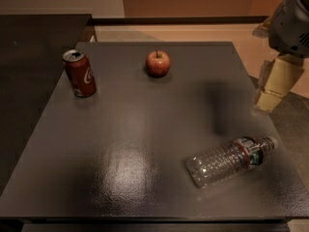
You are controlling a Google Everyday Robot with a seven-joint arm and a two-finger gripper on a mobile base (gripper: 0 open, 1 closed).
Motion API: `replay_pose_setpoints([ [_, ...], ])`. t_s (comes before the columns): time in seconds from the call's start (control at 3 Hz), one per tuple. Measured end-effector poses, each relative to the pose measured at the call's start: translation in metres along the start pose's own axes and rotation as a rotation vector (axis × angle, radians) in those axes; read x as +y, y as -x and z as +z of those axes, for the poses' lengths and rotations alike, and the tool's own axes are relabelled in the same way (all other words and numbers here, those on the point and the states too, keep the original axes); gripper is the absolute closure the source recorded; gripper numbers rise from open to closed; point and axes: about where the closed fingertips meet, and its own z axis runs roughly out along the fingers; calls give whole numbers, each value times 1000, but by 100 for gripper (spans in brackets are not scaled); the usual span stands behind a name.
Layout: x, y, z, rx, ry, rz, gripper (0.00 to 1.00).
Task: Pick apple
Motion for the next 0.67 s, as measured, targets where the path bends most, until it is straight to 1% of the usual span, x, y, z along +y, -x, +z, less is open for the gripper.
replay_pose_setpoints([
  [0.33,-30,16,14,-71,-15,40,0],
  [0.67,-65,36,35,-155,-17,61,0],
])
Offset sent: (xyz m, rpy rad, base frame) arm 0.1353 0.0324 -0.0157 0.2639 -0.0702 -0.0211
